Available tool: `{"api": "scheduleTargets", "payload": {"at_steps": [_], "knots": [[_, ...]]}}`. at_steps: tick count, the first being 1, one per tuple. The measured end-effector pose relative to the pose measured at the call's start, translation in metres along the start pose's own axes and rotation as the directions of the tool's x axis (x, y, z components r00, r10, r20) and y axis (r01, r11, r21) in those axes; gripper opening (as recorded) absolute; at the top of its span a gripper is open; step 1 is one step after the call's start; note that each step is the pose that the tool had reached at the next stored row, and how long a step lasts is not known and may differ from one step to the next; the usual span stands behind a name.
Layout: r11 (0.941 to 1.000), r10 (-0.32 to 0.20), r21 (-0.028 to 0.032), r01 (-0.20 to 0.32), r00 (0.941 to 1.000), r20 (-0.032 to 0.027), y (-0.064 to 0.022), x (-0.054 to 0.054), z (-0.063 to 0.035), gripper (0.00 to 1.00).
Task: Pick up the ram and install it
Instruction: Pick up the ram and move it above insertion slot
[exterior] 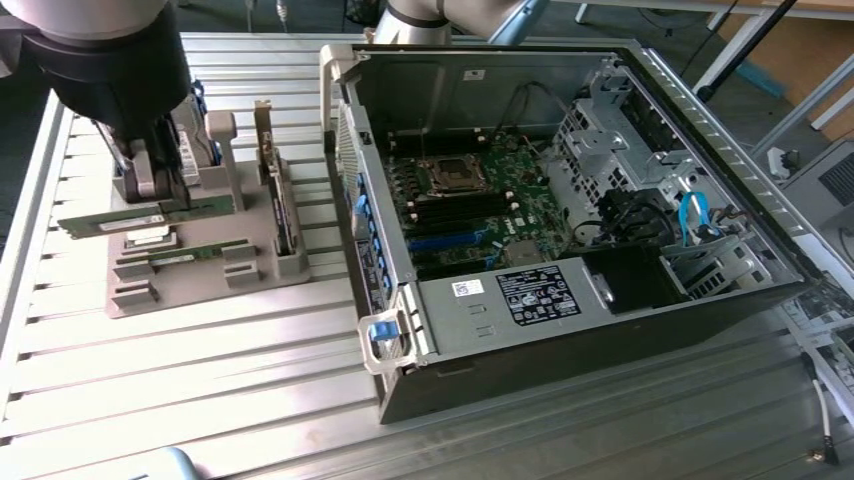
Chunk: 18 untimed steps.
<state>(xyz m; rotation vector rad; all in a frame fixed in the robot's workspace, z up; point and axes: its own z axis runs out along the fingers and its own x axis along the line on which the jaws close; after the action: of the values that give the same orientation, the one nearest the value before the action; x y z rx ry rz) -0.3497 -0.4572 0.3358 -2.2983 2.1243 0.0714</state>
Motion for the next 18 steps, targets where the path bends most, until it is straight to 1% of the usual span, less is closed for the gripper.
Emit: {"api": "scheduleTargets", "payload": {"at_steps": [9, 18], "knots": [[1.0000, 0.000, 0.0001, 0.000, 1.0000, 0.0000, 0.0004, -0.001, -0.0265, 0.12], [1.0000, 0.000, 0.0001, 0.000, 1.0000, 0.0000, 0.0008, -0.002, -0.0497, 0.12]]}}
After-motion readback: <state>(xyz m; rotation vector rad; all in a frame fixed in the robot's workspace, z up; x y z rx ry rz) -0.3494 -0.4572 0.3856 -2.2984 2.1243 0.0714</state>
